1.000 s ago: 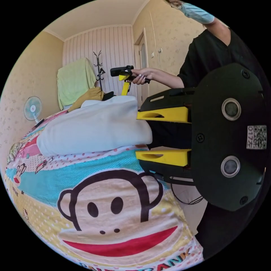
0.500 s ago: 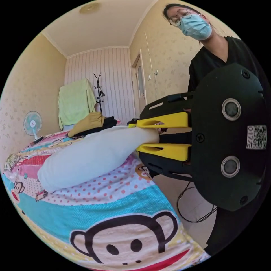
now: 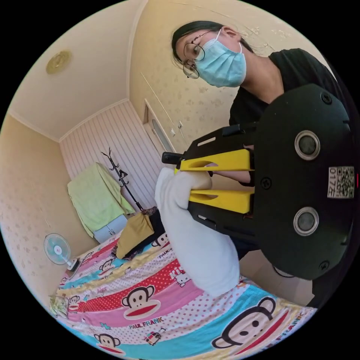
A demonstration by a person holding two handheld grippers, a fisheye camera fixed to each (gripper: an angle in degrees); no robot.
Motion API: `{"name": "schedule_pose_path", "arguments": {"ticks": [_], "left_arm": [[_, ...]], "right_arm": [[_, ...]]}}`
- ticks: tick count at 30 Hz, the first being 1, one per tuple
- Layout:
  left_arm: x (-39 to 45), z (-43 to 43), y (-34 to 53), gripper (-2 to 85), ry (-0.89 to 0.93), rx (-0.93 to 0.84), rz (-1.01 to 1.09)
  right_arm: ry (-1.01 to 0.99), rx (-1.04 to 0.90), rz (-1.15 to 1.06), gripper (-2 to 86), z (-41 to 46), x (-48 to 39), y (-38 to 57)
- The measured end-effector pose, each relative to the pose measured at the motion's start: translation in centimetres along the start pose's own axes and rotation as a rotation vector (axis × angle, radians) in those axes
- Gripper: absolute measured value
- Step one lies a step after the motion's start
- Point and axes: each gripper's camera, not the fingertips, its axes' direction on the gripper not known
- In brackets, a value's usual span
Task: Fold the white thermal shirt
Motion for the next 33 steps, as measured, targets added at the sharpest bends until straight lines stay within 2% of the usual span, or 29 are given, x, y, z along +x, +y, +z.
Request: {"name": "schedule_pose_path", "arguments": {"ticks": [3, 5, 8, 11, 15, 17, 19, 22, 26, 30, 33], "left_arm": [[-2.1, 2.8, -6.0, 7.8, 0.017, -0.008, -0.054], [-1.1, 4.9, -10.1, 7.8, -0.034, -0.024, -0.015], [2.5, 9.3, -16.3, 7.9, -0.151, -0.035, 0.102], [3.0, 14.4, -21.3, 8.0, -0.157, -0.043, 0.121], [-1.6, 22.8, -25.3, 8.1, -0.16, -0.088, 0.067], [-5.6, 27.5, -25.6, 8.1, -0.2, -0.158, -0.021], [-9.9, 32.5, -24.9, 8.2, -0.224, -0.26, -0.104], [-14.8, 39.1, -22.0, 8.2, -0.121, -0.425, -0.204], [-16.6, 43.8, -18.2, 8.5, -0.231, -0.546, -0.162], [-18.0, 43.6, -16.4, 9.0, -0.129, -0.514, -0.217], [-17.3, 42.1, -15.4, 8.0, -0.136, -0.508, -0.212]], "right_arm": [[0.034, -0.003, 0.021, 6.1, -2.0, 2.6, -4.5], [0.105, 0.033, 0.01, 5.5, -3.9, 3.2, -7.2], [0.328, 0.093, -0.036, 4.9, -7.3, 2.3, -10.8], [0.418, 0.164, 0.052, 4.7, -10.6, 4.0, -13.1], [0.45, 0.222, 0.195, 4.8, -13.0, 10.9, -13.7], [0.511, 0.199, 0.3, 4.9, -12.5, 15.4, -12.7], [0.595, 0.15, 0.502, 5.1, -10.7, 22.2, -9.9], [0.673, 0.141, 0.666, 5.5, -8.3, 27.4, -5.2], [0.604, 0.162, 0.743, 6.1, -6.1, 31.4, -1.6], [0.514, 0.207, 0.724, 7.3, -3.3, 33.3, -0.7], [0.55, 0.211, 0.695, 8.7, -1.0, 33.0, -1.2]]}}
